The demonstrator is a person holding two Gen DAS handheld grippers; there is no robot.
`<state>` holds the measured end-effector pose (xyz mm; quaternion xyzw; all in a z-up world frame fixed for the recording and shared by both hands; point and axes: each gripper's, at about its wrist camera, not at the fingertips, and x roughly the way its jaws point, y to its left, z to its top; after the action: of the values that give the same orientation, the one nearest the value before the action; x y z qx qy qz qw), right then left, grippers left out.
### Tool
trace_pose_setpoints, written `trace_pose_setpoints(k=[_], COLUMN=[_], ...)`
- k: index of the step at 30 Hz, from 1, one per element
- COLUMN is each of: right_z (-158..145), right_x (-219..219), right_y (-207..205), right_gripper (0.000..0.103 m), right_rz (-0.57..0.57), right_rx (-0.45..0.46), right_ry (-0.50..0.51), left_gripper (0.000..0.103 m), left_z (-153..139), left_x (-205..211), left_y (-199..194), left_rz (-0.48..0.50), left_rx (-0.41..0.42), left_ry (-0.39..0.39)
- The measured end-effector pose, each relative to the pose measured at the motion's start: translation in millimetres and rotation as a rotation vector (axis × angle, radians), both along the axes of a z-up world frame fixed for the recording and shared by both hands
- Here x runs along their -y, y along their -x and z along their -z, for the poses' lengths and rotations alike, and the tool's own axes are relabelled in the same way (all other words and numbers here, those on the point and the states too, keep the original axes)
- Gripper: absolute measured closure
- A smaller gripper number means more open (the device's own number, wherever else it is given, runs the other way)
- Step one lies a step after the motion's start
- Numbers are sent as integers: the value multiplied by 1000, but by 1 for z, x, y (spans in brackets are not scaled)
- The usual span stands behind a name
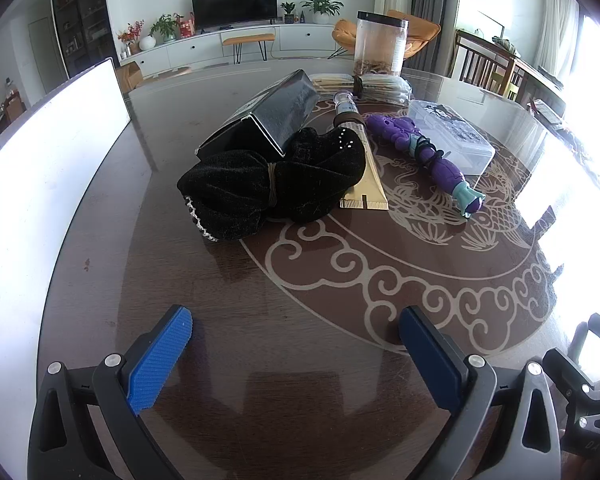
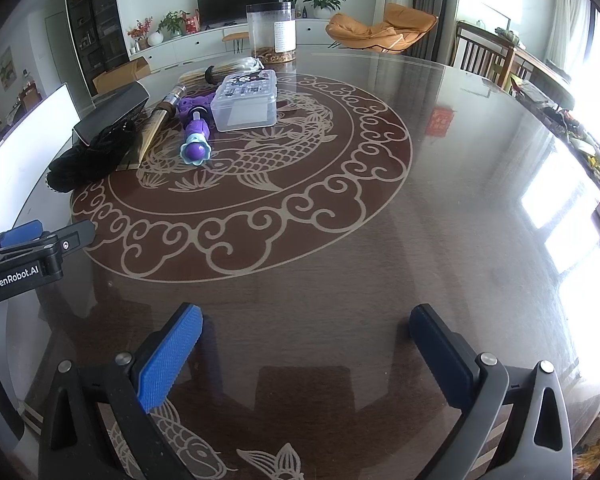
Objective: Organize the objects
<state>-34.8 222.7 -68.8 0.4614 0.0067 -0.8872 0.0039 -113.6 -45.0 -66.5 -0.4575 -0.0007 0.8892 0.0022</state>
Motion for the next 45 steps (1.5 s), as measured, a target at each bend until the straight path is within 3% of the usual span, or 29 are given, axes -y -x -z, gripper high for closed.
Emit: trace_pose_setpoints(k=[38,42,45], right_z=[3,-1,-18], right_x=[0,11,26], right_y=[3,28,61], right_gripper=[0,2,12], right_rz=[-9,-105,-153], right_rx=[14,106,81], right_ry=[-3,28,71], left_gripper=[0,0,0], left_z=[0,-1,-1], left_x=[-3,-1,5], left_y=[4,-17,-41], left_rz=[-36,123,171], left_rx=[1,42,30], left_ry=[1,2,1])
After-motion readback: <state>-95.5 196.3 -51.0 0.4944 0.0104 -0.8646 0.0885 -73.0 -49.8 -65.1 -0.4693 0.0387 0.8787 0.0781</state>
